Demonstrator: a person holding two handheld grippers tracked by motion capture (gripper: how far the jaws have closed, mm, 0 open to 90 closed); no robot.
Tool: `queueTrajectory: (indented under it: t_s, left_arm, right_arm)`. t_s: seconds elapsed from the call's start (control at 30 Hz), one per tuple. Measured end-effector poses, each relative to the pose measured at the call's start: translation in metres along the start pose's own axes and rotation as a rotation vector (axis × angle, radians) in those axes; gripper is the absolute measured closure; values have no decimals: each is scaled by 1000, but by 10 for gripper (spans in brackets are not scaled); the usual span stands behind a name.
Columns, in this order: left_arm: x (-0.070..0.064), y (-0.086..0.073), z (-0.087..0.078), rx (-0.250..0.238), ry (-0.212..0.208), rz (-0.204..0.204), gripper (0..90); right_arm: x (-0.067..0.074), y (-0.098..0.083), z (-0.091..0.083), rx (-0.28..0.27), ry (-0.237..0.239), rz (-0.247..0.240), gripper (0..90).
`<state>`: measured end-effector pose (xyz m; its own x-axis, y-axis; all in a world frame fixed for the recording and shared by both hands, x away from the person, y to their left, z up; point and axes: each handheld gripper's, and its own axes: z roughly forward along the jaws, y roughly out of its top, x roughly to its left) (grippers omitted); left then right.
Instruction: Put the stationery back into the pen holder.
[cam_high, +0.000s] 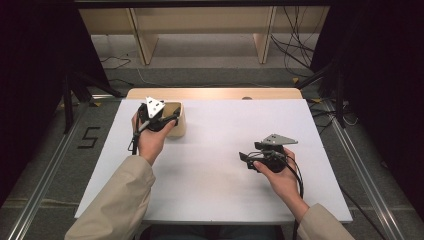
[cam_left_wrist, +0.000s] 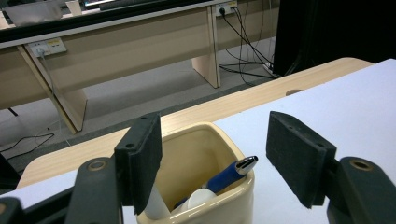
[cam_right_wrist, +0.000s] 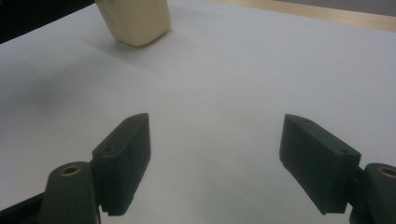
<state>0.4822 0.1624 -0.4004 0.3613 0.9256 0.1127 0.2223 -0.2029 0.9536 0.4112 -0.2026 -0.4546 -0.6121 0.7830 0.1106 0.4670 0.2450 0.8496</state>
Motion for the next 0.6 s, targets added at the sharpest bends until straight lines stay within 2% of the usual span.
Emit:
queueTrajectory:
  t_s: [0.43, 0.6]
  left_arm:
    - [1, 0, -11, 35, -53, -3, 328]
    - [-1, -1, -18, 58, -86, 9, 305]
  right_arm:
    - [-2, 0, 0, -2, -3, -2, 255]
    - [-2, 0, -1, 2, -2, -3, 253]
